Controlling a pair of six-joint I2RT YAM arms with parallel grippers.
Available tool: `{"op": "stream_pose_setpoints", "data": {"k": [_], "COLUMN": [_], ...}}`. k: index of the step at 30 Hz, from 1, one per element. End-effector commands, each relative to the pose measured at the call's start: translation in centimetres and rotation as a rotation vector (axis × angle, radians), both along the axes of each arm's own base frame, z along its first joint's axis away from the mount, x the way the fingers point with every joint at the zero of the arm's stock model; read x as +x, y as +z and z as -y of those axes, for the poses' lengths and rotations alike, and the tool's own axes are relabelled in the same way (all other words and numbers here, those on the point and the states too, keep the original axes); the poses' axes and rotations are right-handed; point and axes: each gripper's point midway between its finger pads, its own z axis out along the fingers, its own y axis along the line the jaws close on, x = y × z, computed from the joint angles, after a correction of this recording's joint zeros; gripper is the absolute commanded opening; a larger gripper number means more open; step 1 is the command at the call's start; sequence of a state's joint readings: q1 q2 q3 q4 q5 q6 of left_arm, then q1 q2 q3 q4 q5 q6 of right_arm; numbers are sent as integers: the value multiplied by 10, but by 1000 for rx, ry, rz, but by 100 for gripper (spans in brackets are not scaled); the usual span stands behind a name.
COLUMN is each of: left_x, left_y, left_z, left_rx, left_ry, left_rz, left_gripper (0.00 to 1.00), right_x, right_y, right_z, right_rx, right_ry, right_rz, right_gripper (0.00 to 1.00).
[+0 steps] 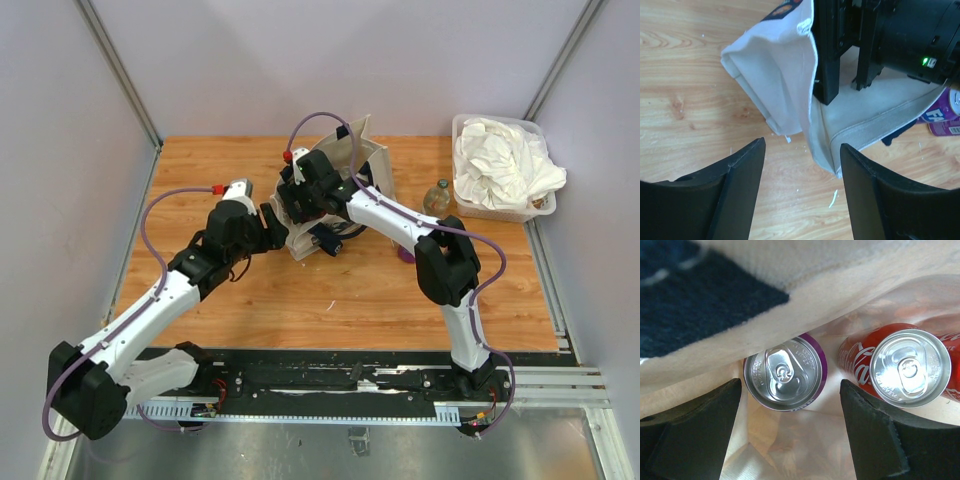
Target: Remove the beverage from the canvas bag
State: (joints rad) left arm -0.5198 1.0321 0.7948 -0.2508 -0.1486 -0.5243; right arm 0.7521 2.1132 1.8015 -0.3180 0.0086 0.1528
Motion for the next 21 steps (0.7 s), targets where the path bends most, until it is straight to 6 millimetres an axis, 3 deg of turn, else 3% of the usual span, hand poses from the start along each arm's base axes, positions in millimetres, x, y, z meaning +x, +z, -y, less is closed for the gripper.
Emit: {"op": "stream_pose_setpoints", "data": {"k": [1,9,15,21], "left_x": [22,43,39,28], "left_y": [20,2,-10,7], "left_z": [7,11,5,-2], "left_rx": [-49,-1,30,24], "left_ry": [31,65,82,70], "left_rz": [95,50,11,54], "left_gripper": [63,36,3,0], "right_x": [-16,-21,-23,-19], "right_y": [-15,-16,-9,10], "right_z": [9,12,15,14], "right_rx": [-74,-63,-54,-10], "right_ry": [6,-2,-12,-35], "right_rz": [-29,-38,-23,17], "right_gripper": [80,80,80,79]}}
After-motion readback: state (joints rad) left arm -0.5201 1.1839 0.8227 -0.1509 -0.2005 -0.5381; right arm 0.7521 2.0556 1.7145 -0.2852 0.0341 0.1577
